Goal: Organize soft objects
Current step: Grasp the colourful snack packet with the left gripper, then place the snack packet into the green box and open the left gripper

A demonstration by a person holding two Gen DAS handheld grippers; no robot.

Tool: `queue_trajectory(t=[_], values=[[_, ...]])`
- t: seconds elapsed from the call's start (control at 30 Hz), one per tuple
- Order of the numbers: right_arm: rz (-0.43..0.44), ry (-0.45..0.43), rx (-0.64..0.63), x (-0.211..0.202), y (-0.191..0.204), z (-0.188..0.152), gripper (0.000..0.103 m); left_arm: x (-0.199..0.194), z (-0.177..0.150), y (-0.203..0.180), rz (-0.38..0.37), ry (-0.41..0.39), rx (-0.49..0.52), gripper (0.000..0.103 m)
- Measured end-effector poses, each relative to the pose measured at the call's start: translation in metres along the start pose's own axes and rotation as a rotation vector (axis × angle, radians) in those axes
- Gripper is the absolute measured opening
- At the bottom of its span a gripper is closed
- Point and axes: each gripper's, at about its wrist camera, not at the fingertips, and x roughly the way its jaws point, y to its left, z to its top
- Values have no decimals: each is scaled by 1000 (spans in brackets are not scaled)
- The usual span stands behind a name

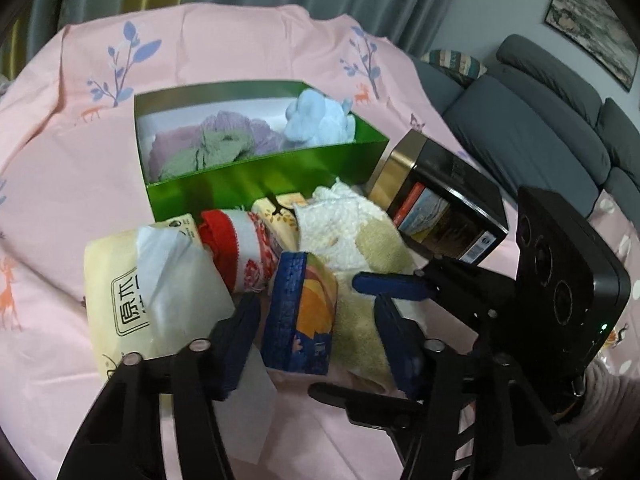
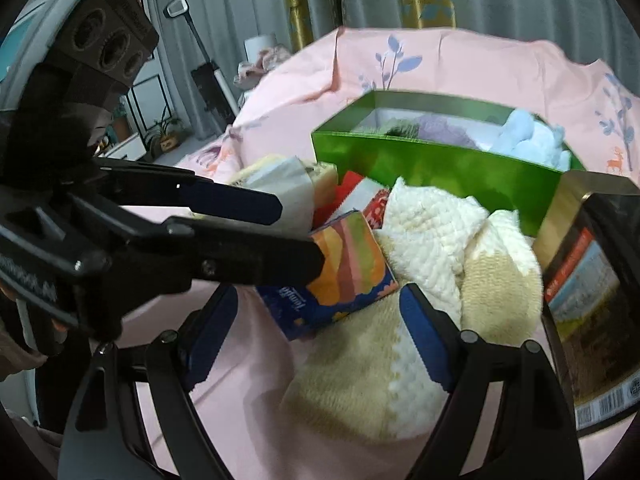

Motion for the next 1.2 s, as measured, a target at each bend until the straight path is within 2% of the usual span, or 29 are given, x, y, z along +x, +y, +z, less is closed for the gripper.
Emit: queue_trajectory(t=[0.03, 0.3, 0.43, 0.53, 0.63, 0.8, 0.9, 1.0, 1.2], values=[[6, 14, -1, 4, -1, 2, 83, 3, 0, 1, 1, 13, 2, 47], [10, 55, -38, 19, -2, 13, 86, 15, 1, 9, -8, 61, -15, 47], [21, 82, -47, 25, -2, 14, 87, 18, 1, 11, 7, 76, -19, 43], [3, 76, -61, 24, 0, 14, 83, 18, 1, 10, 27, 78, -16, 36], [-29, 68, -93, 21, 4, 12, 79, 18, 0, 11, 33, 78, -17, 35], [-49, 24, -102, 7, 8, 11, 78, 7, -2, 1, 40, 49, 5, 35], [-57, -47, -97, -17, 12, 18, 78, -12, 1, -10, 30, 0, 32, 35], [-79, -98, -107, -34, 13, 30, 78, -29, 15, -17, 31, -46, 53, 35], [-142, -161, -151, -44, -1, 71, 78, -34, 61, -27, 105, -98, 114, 35]])
